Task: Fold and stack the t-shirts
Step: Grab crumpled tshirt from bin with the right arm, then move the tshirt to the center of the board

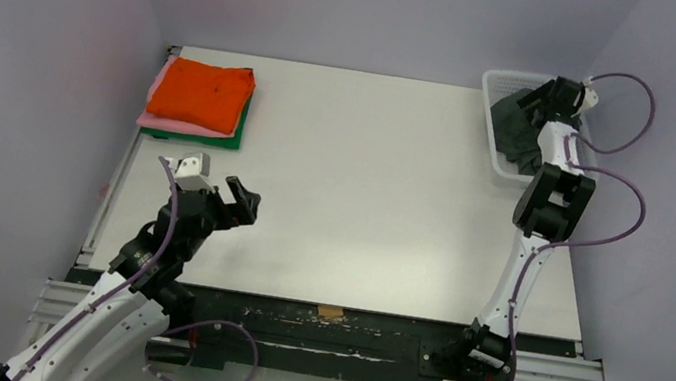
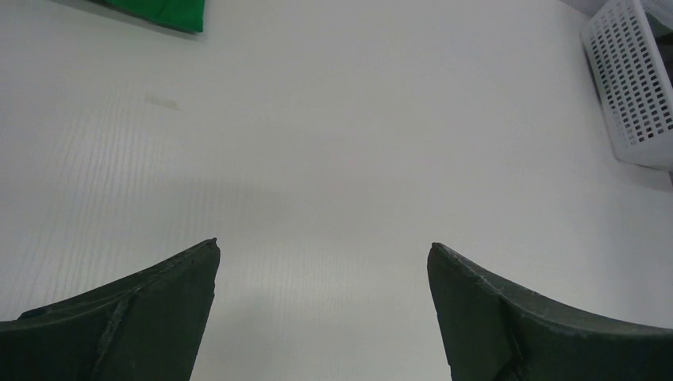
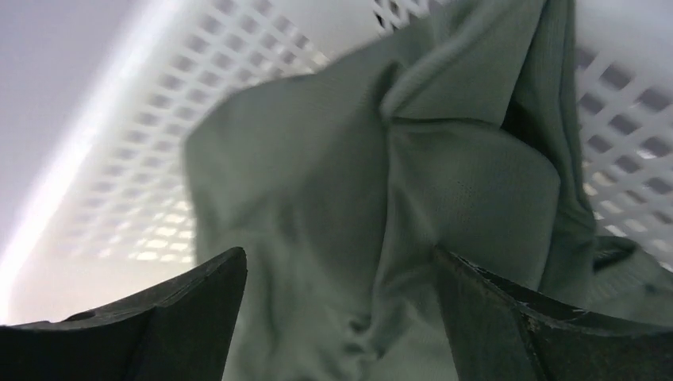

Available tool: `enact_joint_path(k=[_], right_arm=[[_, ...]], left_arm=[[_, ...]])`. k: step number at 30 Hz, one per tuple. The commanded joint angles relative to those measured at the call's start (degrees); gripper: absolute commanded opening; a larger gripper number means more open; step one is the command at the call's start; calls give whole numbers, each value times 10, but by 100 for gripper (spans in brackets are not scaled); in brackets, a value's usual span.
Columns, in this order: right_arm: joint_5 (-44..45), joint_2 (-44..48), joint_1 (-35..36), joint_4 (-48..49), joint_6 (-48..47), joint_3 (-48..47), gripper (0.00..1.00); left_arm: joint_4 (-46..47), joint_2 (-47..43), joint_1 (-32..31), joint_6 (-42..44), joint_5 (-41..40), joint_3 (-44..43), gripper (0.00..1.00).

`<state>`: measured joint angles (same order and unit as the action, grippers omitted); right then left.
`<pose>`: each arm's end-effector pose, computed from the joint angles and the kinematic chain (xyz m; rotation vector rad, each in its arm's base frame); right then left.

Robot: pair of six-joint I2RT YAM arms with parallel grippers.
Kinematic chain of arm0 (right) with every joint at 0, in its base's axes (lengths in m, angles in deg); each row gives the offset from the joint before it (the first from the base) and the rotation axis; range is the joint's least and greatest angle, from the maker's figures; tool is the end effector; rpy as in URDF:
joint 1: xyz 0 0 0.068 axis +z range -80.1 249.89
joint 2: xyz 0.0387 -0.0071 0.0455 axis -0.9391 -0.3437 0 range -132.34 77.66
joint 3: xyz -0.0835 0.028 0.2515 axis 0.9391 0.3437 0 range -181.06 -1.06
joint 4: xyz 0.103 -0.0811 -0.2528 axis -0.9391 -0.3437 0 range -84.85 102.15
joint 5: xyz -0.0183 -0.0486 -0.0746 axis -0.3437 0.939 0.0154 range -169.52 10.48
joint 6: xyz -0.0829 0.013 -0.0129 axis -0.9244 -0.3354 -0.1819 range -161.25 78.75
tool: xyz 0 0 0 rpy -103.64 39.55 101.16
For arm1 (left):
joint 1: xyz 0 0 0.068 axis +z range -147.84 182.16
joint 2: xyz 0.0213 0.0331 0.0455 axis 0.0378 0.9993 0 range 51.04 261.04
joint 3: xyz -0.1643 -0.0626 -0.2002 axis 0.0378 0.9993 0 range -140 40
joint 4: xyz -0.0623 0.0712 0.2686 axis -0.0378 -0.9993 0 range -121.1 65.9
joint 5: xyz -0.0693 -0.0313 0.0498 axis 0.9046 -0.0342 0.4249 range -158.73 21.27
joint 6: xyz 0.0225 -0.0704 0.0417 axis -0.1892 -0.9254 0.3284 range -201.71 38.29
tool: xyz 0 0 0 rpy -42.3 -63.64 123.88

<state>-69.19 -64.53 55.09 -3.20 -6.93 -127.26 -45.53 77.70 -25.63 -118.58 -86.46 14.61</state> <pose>0.6009 -0.1727 0.1779 0.9725 1.8704 0.0128 0.1829 -0.0707 0.2270 -0.3584 1.9402 -0.4400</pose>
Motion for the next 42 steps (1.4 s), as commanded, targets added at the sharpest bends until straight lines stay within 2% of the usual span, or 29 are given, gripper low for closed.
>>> enact_joint_path(k=[1,4,7,11,14,17,20,22,25,27,28,34,36,42], right_arm=[[-32,-41,-5,67,87,-39,83],[-44,-64,-6,100,147,-27,78],[-53,-84,-6,135,168,-31,68],[-91,-80,-6,192,181,-20,28],[-79,-45,-6,196,159,-10,0],[-86,18,-4,233,130,40,0],[-108,98,4,288,106,129,0],[-125,145,9,315,127,189,0],[-202,210,19,442,164,315,0],[-190,262,43,512,153,399,0],[-182,284,57,514,139,415,0],[-200,386,140,441,35,371,0],[-214,417,191,389,-10,340,0],[-341,457,299,210,-70,227,0]], left_arm=[[56,2,0,10,-21,8,100],[65,4,0,7,-26,14,100],[66,9,-1,6,-28,13,100],[46,8,0,5,-36,7,100],[33,-1,0,3,-42,7,100],[30,-14,-1,-3,-41,12,100],[30,-28,0,-9,-35,21,100],[27,-38,0,-14,-29,24,100],[21,-52,0,-22,-20,28,100],[13,-59,0,-26,-9,25,100],[6,-62,-1,-29,-4,23,100],[-21,-79,0,-37,28,16,100],[-31,-81,-1,-39,34,12,100],[-82,-99,0,-56,48,-15,100]])
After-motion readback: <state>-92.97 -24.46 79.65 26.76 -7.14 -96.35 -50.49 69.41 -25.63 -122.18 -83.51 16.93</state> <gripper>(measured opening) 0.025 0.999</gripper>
